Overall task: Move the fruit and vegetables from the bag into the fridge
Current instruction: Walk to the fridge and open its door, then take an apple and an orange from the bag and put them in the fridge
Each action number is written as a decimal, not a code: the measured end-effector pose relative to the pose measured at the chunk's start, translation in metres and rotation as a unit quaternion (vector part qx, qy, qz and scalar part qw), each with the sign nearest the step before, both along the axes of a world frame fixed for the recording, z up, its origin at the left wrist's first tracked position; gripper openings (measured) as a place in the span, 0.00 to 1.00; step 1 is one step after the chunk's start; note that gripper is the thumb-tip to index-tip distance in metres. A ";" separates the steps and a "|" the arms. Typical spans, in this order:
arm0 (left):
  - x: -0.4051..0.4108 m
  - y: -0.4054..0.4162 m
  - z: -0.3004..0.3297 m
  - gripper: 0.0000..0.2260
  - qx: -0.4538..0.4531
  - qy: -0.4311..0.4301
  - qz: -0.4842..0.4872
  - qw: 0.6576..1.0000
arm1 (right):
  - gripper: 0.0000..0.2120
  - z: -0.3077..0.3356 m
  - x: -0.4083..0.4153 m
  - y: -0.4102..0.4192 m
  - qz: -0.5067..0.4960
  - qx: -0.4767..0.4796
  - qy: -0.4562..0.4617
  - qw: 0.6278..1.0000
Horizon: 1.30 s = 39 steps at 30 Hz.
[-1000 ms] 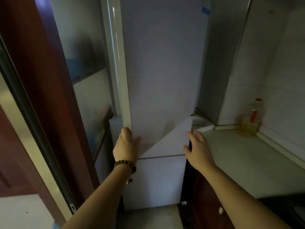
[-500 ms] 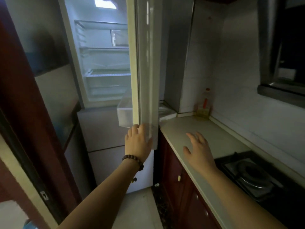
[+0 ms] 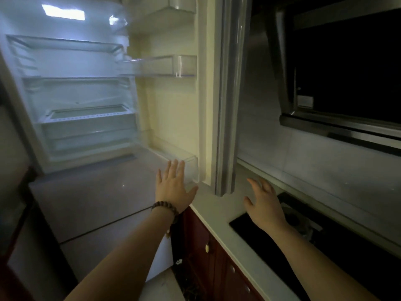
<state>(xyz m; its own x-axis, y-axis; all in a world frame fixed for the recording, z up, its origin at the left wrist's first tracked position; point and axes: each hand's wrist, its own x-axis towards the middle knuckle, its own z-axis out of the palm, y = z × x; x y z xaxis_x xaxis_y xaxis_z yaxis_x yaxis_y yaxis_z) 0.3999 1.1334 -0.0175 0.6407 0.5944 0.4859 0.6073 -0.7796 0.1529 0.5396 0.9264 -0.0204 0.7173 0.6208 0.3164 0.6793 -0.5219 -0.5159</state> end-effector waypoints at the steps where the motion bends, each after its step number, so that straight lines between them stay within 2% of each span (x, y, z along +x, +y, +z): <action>1: 0.010 0.000 0.004 0.38 0.009 0.016 -0.018 1.000 | 0.27 -0.001 0.003 0.000 -0.008 -0.002 0.003 1.000; 6: 0.063 -0.001 0.025 0.36 0.013 0.073 -0.095 0.993 | 0.27 -0.008 0.017 -0.001 -0.051 -0.023 0.003 0.998; 11: 0.100 -0.004 0.031 0.39 0.028 0.099 -0.110 0.989 | 0.26 -0.012 0.028 -0.003 -0.087 -0.030 0.023 0.995; 19: 0.104 0.006 0.019 0.44 -0.005 0.117 -0.149 0.982 | 0.26 -0.008 0.032 0.002 -0.120 -0.027 0.001 0.992; 25: 0.104 -0.004 0.027 0.41 0.011 0.146 -0.155 0.977 | 0.25 -0.004 0.023 -0.005 -0.141 -0.042 -0.015 0.989; 32: 0.120 -0.091 0.012 0.38 -0.002 0.109 -0.342 0.933 | 0.27 -0.007 0.011 -0.064 -0.230 -0.083 -0.047 0.969; 39: 0.135 -0.223 -0.021 0.36 -0.019 0.102 -0.471 0.876 | 0.26 -0.033 -0.024 -0.197 -0.385 -0.092 -0.001 0.918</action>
